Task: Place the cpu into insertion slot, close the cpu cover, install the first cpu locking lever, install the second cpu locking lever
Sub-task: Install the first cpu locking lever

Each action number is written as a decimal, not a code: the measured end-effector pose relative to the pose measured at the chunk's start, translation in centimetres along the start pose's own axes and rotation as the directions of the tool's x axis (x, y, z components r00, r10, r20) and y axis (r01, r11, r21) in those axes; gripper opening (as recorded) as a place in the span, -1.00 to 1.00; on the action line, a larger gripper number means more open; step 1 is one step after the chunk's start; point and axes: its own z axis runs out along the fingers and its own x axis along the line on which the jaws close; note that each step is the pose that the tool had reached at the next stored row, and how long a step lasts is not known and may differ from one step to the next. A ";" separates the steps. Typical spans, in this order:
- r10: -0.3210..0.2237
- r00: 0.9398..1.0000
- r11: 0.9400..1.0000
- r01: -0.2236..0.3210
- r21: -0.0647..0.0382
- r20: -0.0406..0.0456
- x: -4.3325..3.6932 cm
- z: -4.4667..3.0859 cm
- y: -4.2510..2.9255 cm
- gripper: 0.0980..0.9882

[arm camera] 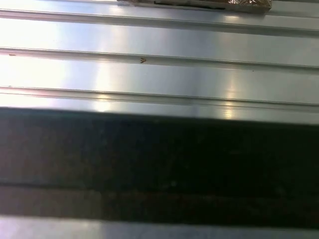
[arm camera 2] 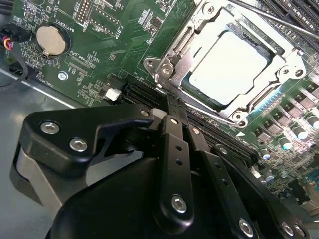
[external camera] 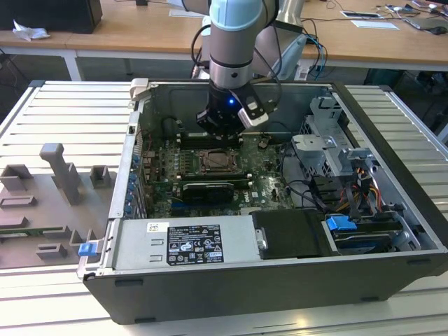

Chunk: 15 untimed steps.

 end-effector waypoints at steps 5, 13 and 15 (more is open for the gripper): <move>0.013 1.000 1.000 -0.013 0.001 0.001 -0.01 0.06 0.00 -0.98; 0.018 1.000 1.000 -0.018 0.001 0.002 -0.03 0.00 0.00 -0.98; 0.018 1.000 1.000 -0.018 0.001 0.001 -0.03 -0.11 0.01 -0.98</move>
